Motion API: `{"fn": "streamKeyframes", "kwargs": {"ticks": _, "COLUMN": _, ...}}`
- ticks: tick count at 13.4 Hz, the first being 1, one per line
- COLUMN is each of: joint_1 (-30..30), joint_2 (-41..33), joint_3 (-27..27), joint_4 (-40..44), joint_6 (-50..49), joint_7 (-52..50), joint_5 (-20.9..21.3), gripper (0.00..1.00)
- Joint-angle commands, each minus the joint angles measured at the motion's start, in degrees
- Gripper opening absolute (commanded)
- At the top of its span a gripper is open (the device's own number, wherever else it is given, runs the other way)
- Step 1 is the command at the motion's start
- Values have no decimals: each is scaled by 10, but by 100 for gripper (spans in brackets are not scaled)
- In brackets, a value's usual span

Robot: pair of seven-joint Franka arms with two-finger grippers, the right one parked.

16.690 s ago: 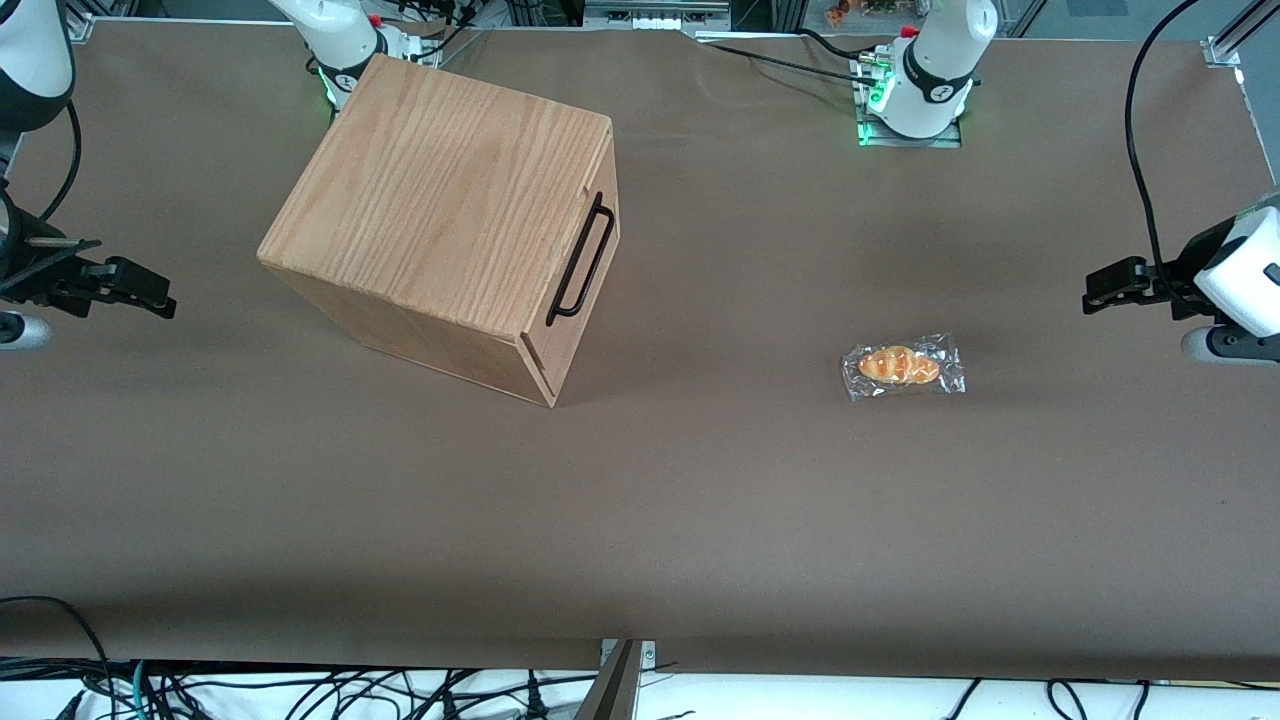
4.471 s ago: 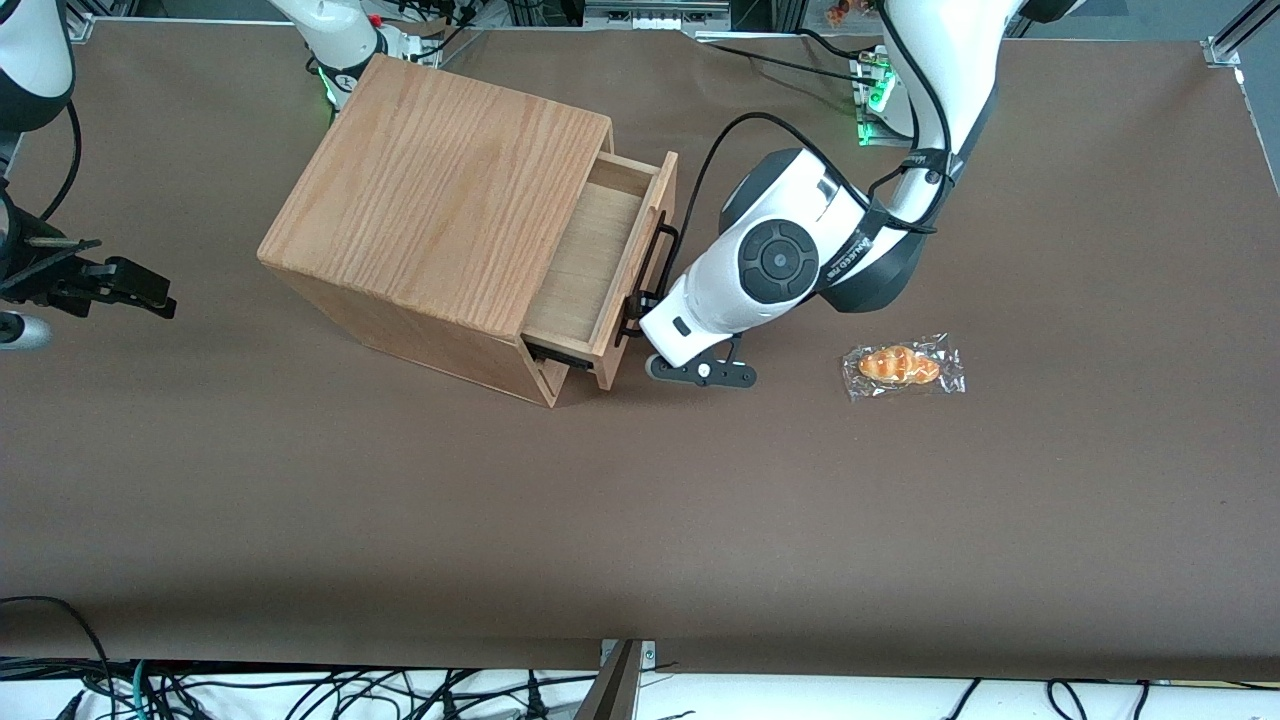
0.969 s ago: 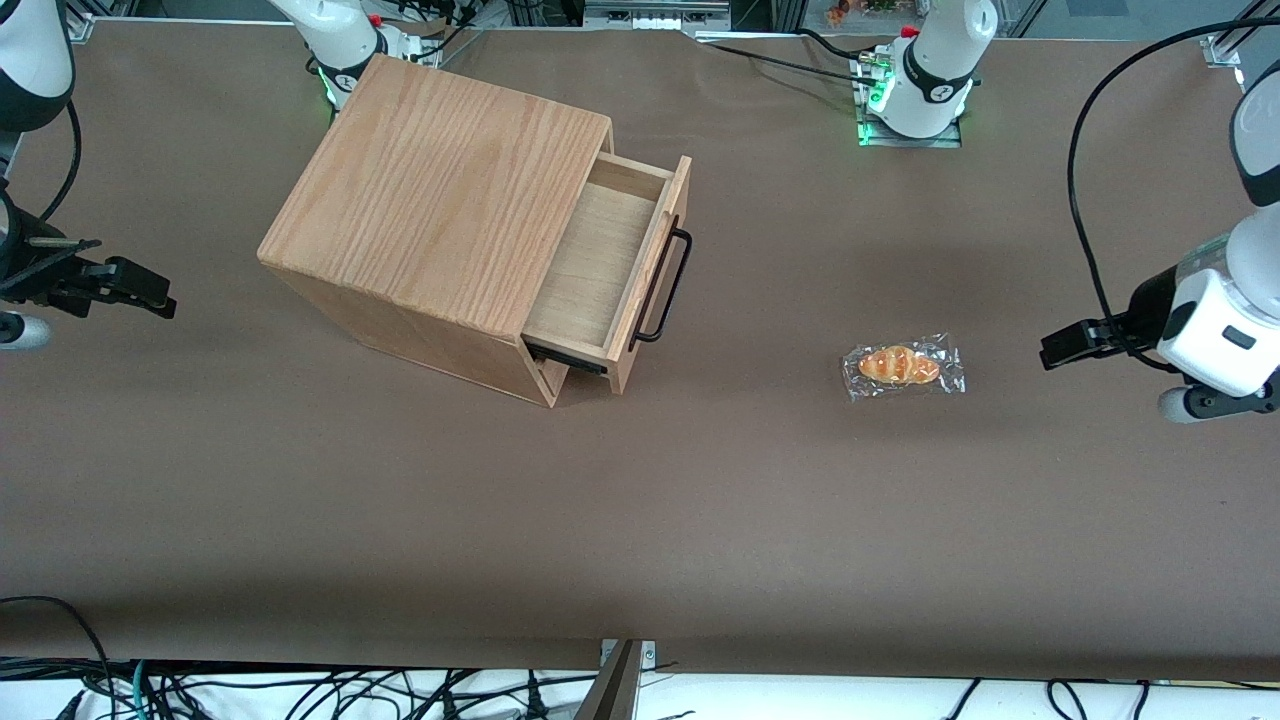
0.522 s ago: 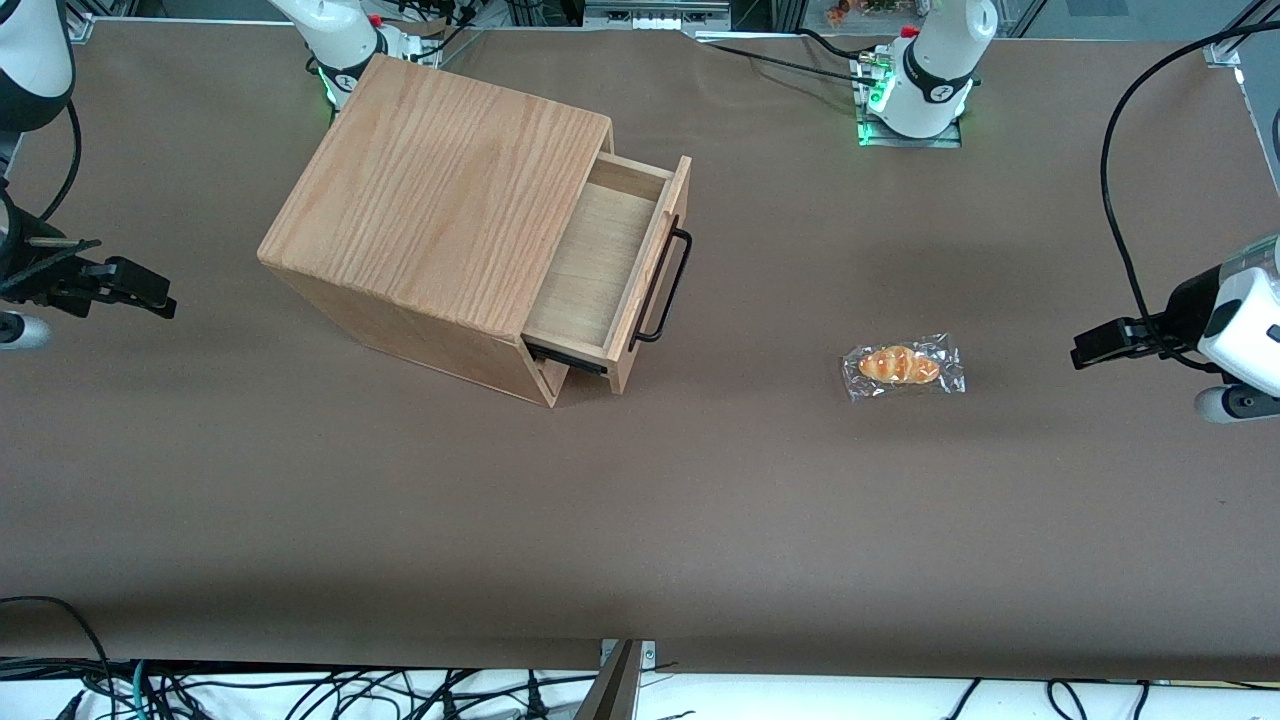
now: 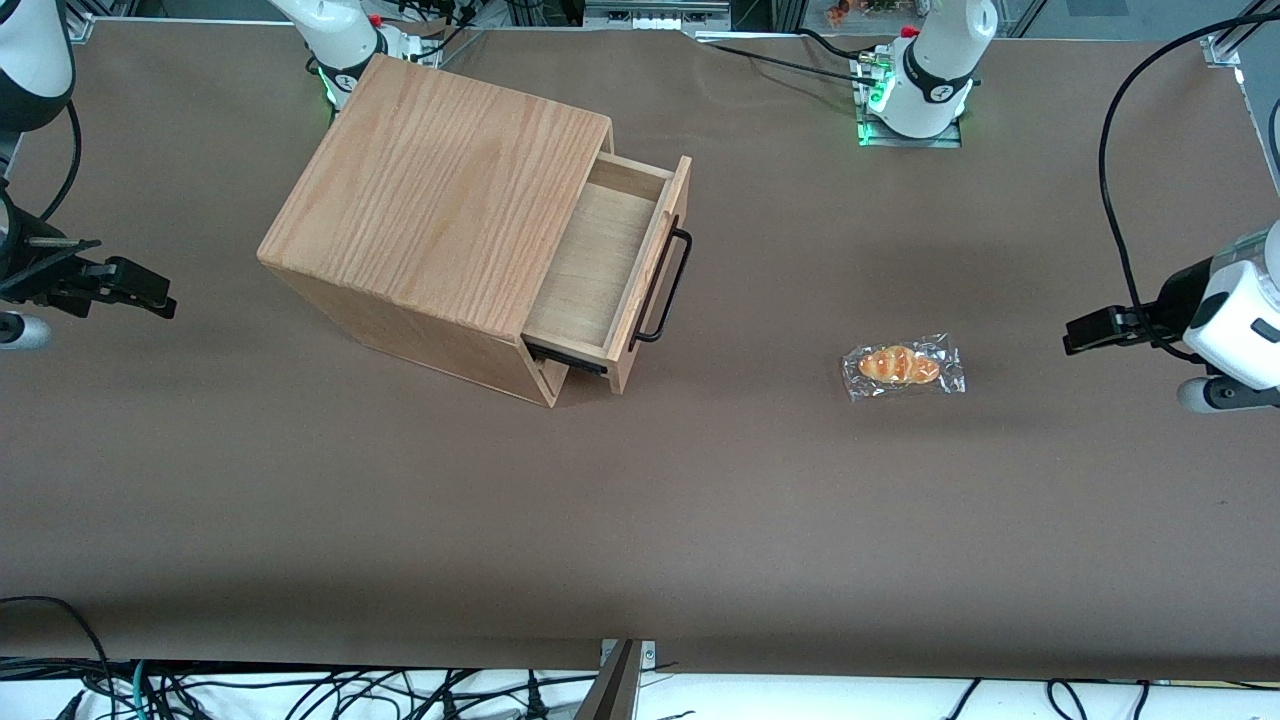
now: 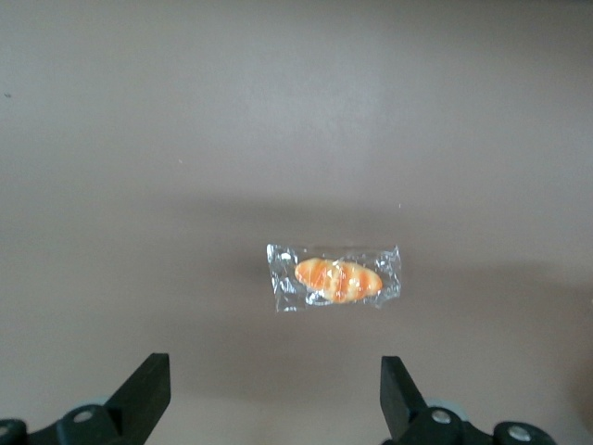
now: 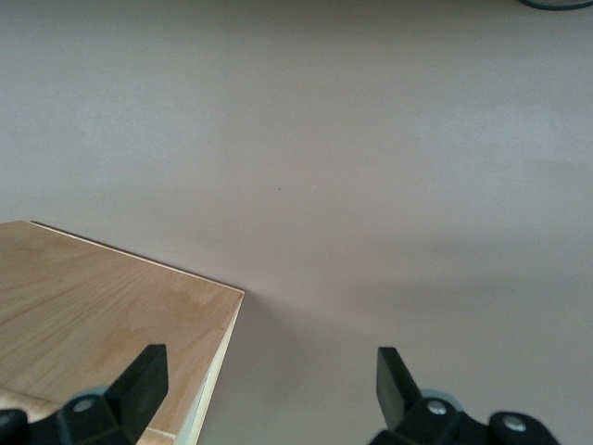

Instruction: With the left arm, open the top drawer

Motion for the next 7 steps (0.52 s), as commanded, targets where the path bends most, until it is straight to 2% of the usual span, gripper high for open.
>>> {"fn": "streamKeyframes", "kwargs": {"ticks": 1, "joint_1": -1, "joint_2": -7, "joint_3": -12, "joint_4": 4, "joint_6": -31, "joint_7": 13, "joint_5": 11, "gripper": 100}}
{"fn": "streamKeyframes", "kwargs": {"ticks": 7, "joint_1": 0, "joint_2": -7, "joint_3": -11, "joint_4": 4, "joint_6": -38, "joint_7": 13, "joint_5": 0, "gripper": 100}}
